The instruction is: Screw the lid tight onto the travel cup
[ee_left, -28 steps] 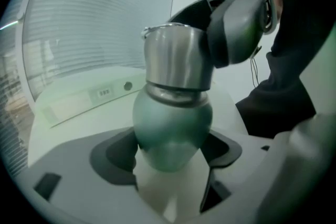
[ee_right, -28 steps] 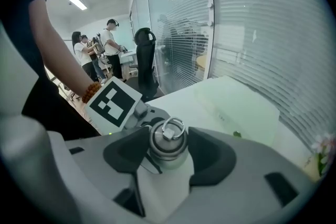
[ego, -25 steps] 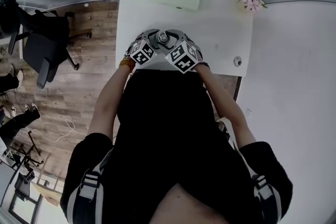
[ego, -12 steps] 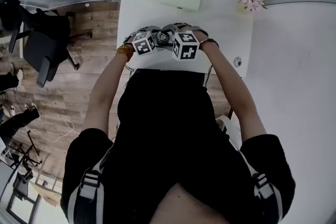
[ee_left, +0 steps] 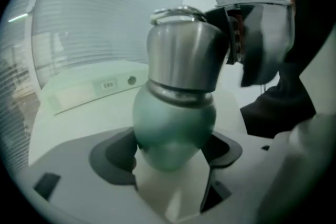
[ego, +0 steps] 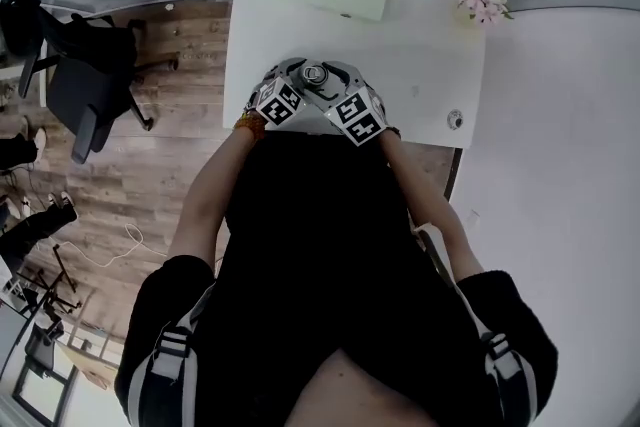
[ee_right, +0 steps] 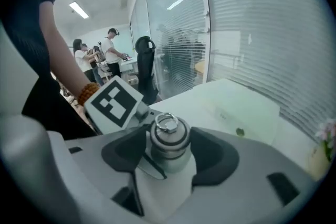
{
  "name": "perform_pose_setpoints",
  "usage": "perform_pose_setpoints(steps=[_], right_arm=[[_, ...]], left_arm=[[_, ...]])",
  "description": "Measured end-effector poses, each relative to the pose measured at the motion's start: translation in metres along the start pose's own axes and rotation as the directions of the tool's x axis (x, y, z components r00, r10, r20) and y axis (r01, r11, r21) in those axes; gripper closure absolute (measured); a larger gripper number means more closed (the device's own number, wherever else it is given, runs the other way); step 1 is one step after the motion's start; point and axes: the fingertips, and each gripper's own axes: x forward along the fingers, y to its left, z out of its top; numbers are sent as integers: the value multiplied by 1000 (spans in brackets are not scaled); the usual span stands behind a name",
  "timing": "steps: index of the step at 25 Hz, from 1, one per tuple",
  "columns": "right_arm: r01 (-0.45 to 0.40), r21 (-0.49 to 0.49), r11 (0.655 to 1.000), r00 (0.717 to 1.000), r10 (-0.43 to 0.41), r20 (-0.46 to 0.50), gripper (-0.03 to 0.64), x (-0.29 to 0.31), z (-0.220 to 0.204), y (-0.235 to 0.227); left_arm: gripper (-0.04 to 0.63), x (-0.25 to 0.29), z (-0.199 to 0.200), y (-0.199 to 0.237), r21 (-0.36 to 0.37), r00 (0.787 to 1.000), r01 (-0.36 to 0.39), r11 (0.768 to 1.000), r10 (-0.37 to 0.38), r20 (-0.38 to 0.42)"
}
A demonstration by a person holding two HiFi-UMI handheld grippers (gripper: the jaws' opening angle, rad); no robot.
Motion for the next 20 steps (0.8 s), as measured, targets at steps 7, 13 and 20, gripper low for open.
perform_pose_setpoints(steps=[7, 13, 20], right_arm=[[-51, -162, 985, 998, 45, -41, 373, 4, -2, 1], [-325, -415, 850, 943, 262, -203, 374, 5, -6, 11], [-271, -340, 901, 963, 250, -106, 318, 0, 8, 10]], left_arm=[[218, 4, -5, -2, 29, 998, 24, 999, -22, -63], [218, 1, -13, -10, 225, 939, 290, 930, -231, -254], [216, 1, -10, -13, 194, 956, 261, 946, -225, -188]])
